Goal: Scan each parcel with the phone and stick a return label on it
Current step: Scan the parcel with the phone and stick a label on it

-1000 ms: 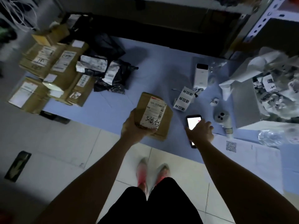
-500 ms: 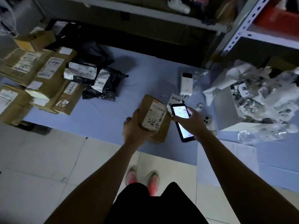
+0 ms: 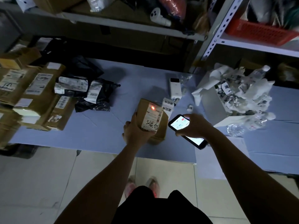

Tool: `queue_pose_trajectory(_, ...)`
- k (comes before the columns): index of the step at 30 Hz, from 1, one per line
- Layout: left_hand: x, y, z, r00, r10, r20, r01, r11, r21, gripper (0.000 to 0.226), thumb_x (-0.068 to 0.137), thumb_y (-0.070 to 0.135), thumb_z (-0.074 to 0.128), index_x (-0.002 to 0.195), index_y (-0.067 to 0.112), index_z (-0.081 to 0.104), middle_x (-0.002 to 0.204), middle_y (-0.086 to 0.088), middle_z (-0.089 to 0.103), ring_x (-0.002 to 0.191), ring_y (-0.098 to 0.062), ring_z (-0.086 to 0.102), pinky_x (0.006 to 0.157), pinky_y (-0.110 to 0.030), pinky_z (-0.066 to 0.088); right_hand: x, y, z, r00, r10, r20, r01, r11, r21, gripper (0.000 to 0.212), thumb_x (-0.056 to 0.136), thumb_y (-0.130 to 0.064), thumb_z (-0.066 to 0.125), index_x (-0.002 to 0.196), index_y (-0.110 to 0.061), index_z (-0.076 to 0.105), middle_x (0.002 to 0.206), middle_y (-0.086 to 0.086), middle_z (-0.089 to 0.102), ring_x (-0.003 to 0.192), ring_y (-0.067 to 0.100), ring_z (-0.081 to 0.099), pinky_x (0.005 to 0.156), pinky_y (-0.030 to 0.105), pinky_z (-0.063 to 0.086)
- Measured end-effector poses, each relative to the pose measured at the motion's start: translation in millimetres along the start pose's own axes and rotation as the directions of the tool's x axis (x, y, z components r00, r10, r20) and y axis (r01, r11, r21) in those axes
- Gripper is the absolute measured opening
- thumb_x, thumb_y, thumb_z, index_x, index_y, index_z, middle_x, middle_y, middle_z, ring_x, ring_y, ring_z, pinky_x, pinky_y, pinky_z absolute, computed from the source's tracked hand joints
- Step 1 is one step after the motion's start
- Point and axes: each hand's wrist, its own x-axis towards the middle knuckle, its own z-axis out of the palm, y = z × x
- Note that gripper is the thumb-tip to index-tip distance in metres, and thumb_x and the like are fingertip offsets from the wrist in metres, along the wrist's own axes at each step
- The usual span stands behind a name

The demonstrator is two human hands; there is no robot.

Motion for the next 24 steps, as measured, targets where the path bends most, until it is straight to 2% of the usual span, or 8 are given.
queue_pose_trajectory(3,2.0,-3.7,-1.3,1.000,0.016,0.005,-0.016,0.999,-0.049,0.119,0.055,0.057,0.091,0.152,0.032,0.028,0.128,-0.009,0.054,0.121,-0.032,0.050,0.098,-0.053,0.049,-6.0,-1.5,-0.6,0.999,0.042,-0.014,-0.042,0.999,-0.003,0.039,0.061,-0.039,0.086,0.087,-0.031,0.058,0.080,-0.008,0.070,0.061,0.007,0.068,0.047,0.019,0.049)
queue_pose_trajectory(8,7.7,-8.9,-4.9,0.999,0.023,0.030,-0.020,0.996,-0.082,0.117,0.051,0.060,0.091,0.149,0.033,0.033,0.129,-0.005,0.058,0.121,-0.031,0.052,0.096,-0.049,0.052,-11.2,-5.7,0.0,0.996,0.080,-0.034,-0.081,0.996,-0.034,0.066,0.063,-0.041,0.087,0.120,-0.026,0.060,0.082,-0.012,0.062,0.068,0.009,0.066,0.052,0.022,0.049)
queue_pose_trajectory(12,8.1,-15.8,-6.6,0.999,-0.003,0.047,0.009,0.992,-0.124,0.118,0.049,0.065,0.089,0.148,0.035,0.032,0.132,-0.002,0.058,0.124,-0.030,0.052,0.096,-0.051,0.053,-13.6,-5.3,1.7,0.996,0.090,-0.014,-0.091,0.993,-0.072,0.066,0.063,-0.043,0.087,0.121,-0.025,0.058,0.091,-0.007,0.064,0.070,0.007,0.064,0.054,0.023,0.050)
queue_pose_trajectory(17,13.7,-17.9,-4.7,0.998,-0.011,0.061,0.022,0.983,-0.181,0.117,0.044,0.067,0.087,0.145,0.036,0.035,0.129,0.001,0.059,0.120,-0.028,0.054,0.096,-0.051,0.053,-7.8,2.9,5.8,0.994,0.074,-0.083,-0.080,0.995,-0.066,0.067,0.064,-0.044,0.086,0.121,-0.023,0.060,0.081,-0.015,0.055,0.071,0.003,0.060,0.055,0.022,0.047)
queue_pose_trajectory(19,17.6,-17.5,-4.7,0.997,0.000,0.076,0.015,0.982,-0.191,0.119,0.045,0.067,0.087,0.147,0.034,0.034,0.130,0.000,0.059,0.120,-0.029,0.055,0.096,-0.051,0.054,1.3,12.9,16.2,0.983,0.097,-0.153,-0.107,0.993,-0.055,0.070,0.063,-0.046,0.086,0.123,-0.023,0.058,0.096,-0.006,0.064,0.083,0.013,0.060,0.066,0.027,0.050)
queue_pose_trajectory(21,22.9,-17.1,-5.0,0.996,0.009,0.089,0.009,0.981,-0.196,0.119,0.047,0.066,0.089,0.147,0.032,0.032,0.130,-0.002,0.057,0.120,-0.030,0.056,0.096,-0.052,0.054,15.7,26.6,30.9,0.961,0.156,-0.229,-0.160,0.987,0.002,0.076,0.063,-0.046,0.087,0.128,-0.020,0.057,0.113,0.003,0.065,0.097,0.019,0.057,0.076,0.031,0.047)
queue_pose_trajectory(24,33.9,-9.9,-6.3,0.996,-0.026,0.090,0.037,0.991,-0.131,0.116,0.050,0.070,0.086,0.145,0.030,0.031,0.129,-0.007,0.056,0.119,-0.033,0.057,0.096,-0.052,0.054,43.2,46.1,54.5,0.936,0.226,-0.271,-0.197,0.972,0.130,0.079,0.064,-0.046,0.088,0.131,-0.016,0.058,0.118,0.007,0.067,0.101,0.020,0.059,0.080,0.033,0.051)
